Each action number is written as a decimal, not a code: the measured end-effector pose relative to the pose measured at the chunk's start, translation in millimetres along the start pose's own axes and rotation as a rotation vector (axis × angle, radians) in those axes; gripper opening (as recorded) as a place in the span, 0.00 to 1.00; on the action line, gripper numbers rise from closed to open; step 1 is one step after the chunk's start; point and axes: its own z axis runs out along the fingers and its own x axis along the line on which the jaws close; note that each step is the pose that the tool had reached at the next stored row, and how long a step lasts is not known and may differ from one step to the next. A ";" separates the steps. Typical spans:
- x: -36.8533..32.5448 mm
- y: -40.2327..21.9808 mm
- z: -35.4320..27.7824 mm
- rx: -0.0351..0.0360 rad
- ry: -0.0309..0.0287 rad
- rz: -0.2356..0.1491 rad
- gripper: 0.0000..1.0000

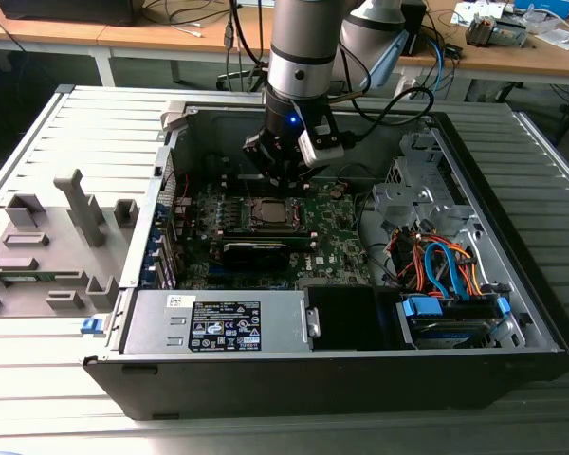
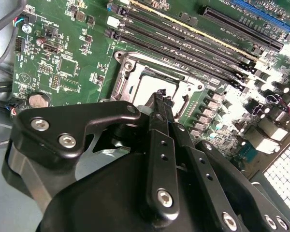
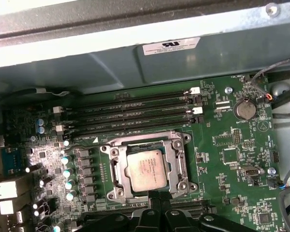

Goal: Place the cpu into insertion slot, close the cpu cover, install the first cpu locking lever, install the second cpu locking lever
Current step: 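Install the first cpu locking lever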

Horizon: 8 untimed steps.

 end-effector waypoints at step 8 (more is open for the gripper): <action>0.0 0.0 0.0 0.0006 -0.0006 -0.014 0.11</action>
